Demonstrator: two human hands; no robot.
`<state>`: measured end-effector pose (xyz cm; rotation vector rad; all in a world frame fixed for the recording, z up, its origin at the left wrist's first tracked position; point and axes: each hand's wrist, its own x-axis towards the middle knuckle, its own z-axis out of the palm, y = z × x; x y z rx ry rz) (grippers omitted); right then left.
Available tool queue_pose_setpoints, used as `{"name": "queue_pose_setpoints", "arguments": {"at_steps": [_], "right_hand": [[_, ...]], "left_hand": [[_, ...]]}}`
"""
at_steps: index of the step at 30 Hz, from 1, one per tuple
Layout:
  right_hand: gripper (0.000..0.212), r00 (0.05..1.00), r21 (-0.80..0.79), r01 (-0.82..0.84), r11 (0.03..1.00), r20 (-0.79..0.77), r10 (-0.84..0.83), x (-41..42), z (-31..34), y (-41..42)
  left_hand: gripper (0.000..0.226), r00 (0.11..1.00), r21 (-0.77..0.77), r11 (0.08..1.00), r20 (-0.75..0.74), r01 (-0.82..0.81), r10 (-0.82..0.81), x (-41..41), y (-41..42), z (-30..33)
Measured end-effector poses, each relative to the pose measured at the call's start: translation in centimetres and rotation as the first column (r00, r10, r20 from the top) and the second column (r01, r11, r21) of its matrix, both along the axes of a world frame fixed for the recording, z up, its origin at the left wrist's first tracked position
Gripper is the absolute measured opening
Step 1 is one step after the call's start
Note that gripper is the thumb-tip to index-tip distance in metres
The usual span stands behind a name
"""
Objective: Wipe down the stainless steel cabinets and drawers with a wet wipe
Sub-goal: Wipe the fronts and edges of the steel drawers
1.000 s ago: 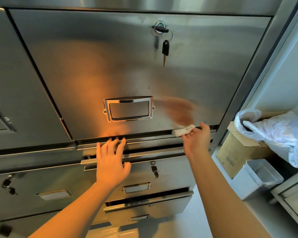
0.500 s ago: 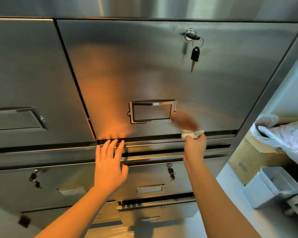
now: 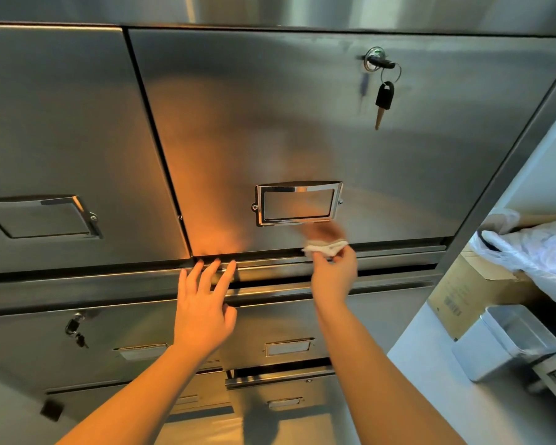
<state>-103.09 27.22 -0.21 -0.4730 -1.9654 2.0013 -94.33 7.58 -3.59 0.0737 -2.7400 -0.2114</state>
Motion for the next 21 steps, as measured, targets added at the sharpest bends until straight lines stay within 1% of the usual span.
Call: {"name": "queue_pose_setpoints", "arguments": {"at_steps": [2,3,5,9,11,13,15,18,21], "right_hand": [[0.034,0.996,-0.047,-0.090,0.995,0.000,0.091,0.7,-0.4,-3.3],[0.033,0.995,-0.063,-0.097,0.993,0.001,0.098,0.8,-0.5,-4.3],[0.029,0.999,-0.066,-0.045,0.997,0.016,0.046,0.7,-0.1,-4.0],[0.028,0.986,-0.057,0.165,0.985,0.012,-0.165,-0.6,0.7,0.4],[0.025,0.980,-0.024,0.198,0.980,0.023,-0.198,-0.6,1.0,0.2],[0.022,0.990,0.001,0.138,0.990,0.019,-0.138,0.3,1.1,-2.4],[0.021,0.999,0.015,0.034,0.999,0.015,-0.035,1.7,0.8,-6.4],[0.017,0.996,0.006,-0.074,0.997,0.048,0.074,3.5,0.8,-12.1],[0.016,0.988,-0.002,-0.106,0.994,0.113,0.106,3.8,1.1,-13.5]], "left_hand": [[0.078,1.000,0.000,1.000,-0.002,-0.001,0.001,-0.1,0.1,-0.1],[0.079,1.000,-0.005,1.000,-0.006,0.004,-0.004,-0.1,0.0,-0.1],[0.080,1.000,-0.018,1.000,-0.010,0.017,-0.017,0.0,-0.2,-0.1],[0.078,1.000,-0.012,1.000,0.011,0.026,-0.026,0.2,-0.6,0.2],[0.076,0.999,0.005,0.999,0.035,0.041,-0.042,0.3,-0.8,0.4],[0.075,0.998,0.005,0.998,0.040,0.056,-0.056,0.5,-1.4,0.6],[0.077,0.999,-0.004,0.999,0.011,0.036,-0.036,1.1,-2.4,0.7],[0.079,0.997,-0.029,0.997,-0.032,-0.077,0.076,2.4,-5.1,0.4],[0.078,0.981,-0.027,0.981,-0.009,-0.192,0.191,3.4,-8.3,0.4]]}}
